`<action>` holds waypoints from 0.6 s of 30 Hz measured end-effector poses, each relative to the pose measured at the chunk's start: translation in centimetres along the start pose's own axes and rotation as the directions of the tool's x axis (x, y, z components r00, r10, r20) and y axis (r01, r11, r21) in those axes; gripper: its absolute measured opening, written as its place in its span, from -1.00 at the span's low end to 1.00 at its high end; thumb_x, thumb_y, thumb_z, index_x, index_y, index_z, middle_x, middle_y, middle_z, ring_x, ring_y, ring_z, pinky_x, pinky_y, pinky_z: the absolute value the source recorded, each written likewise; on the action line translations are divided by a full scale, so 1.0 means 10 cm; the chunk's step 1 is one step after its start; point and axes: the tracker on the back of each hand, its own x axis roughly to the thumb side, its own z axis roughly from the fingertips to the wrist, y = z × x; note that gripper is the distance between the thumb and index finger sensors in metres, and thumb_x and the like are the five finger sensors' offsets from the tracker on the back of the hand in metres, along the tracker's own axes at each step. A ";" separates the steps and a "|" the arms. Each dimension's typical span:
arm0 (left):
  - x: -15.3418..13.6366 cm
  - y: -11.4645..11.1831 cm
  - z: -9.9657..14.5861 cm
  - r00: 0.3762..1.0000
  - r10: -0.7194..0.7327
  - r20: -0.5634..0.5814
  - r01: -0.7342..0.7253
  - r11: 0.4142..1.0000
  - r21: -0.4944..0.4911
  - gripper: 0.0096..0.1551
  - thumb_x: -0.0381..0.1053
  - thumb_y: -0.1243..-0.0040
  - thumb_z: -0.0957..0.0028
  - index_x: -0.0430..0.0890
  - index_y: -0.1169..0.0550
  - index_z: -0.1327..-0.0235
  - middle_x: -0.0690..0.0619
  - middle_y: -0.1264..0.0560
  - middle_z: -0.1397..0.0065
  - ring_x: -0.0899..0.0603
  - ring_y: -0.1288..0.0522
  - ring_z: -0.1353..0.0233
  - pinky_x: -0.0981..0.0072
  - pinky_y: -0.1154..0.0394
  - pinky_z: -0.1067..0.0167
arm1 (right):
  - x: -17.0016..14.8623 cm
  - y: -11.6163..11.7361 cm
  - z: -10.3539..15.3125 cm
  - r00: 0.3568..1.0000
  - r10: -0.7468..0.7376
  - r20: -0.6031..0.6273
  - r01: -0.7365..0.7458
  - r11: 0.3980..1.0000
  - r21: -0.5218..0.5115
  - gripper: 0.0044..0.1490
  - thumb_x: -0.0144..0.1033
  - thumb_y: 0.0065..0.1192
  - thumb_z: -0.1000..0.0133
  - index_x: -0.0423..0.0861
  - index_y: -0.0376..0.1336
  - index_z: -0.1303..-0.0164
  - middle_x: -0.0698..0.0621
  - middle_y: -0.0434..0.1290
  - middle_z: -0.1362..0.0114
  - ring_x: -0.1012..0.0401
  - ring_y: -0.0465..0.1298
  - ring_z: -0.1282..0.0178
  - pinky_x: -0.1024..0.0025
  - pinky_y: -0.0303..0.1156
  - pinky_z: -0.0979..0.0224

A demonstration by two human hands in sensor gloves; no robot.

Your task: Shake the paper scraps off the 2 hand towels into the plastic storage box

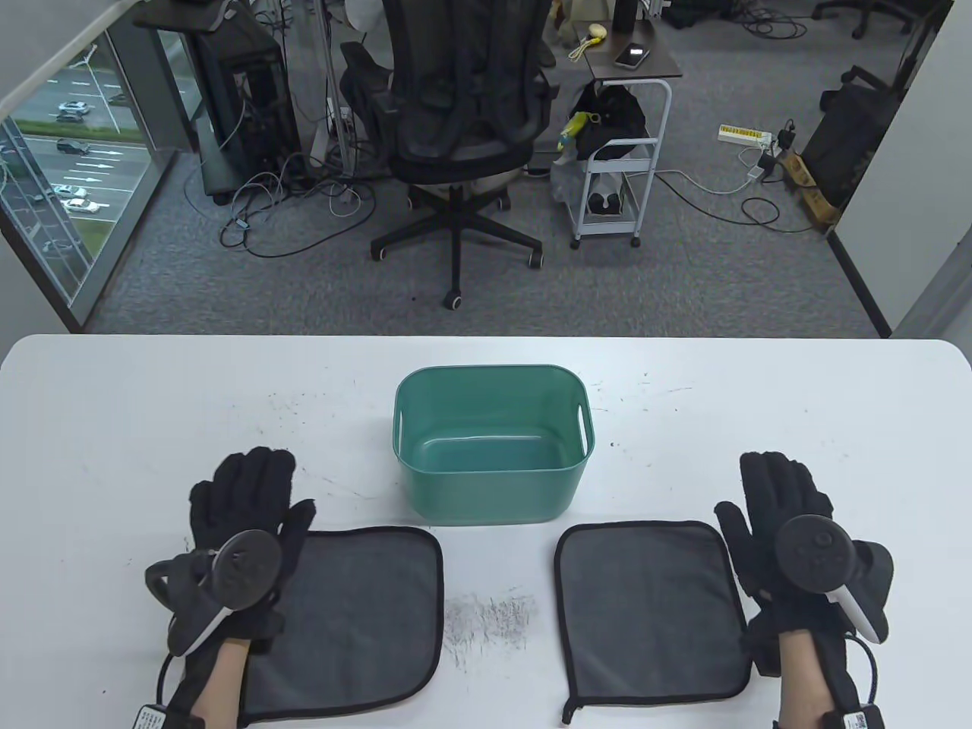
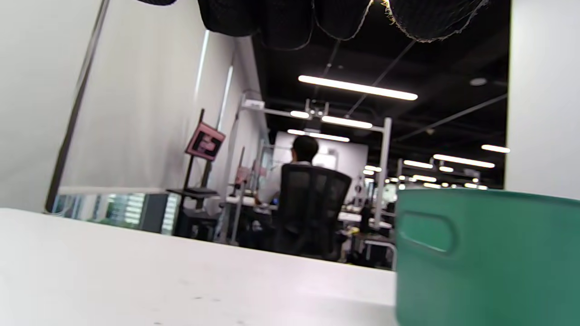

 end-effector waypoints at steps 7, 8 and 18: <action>-0.21 -0.17 -0.07 0.999 -0.041 -0.012 0.040 0.997 -0.067 -0.11 0.41 -0.01 -0.12 0.19 -0.16 -0.74 -0.03 -0.13 -0.85 -0.35 0.01 -0.78 -0.47 -0.01 -0.56 | -0.11 0.08 -0.05 0.999 0.035 -0.025 -0.035 0.999 0.026 -0.09 0.11 0.17 -0.12 0.16 -0.08 -0.64 -0.06 -0.06 -0.77 -0.19 -0.05 -0.74 -0.31 -0.13 -0.63; -0.21 -0.18 -0.07 0.998 -0.059 -0.012 0.058 0.996 -0.073 -0.11 0.42 0.00 -0.13 0.20 -0.13 -0.74 -0.02 -0.11 -0.86 -0.36 0.02 -0.79 -0.47 0.00 -0.56 | -0.12 0.08 -0.06 0.999 0.040 -0.027 -0.039 0.999 0.024 -0.09 0.11 0.17 -0.12 0.15 -0.08 -0.64 -0.06 -0.06 -0.77 -0.19 -0.05 -0.74 -0.31 -0.13 -0.63; -0.28 -0.24 -0.03 0.994 -0.109 -0.032 0.106 0.991 -0.087 -0.13 0.40 0.00 -0.13 0.21 -0.16 -0.73 -0.03 -0.14 -0.85 -0.35 -0.01 -0.78 -0.47 -0.02 -0.56 | -0.19 0.07 -0.05 0.999 0.037 -0.031 -0.037 0.999 0.020 -0.10 0.11 0.16 -0.13 0.14 -0.08 -0.64 -0.06 -0.06 -0.77 -0.20 -0.04 -0.74 -0.32 -0.12 -0.62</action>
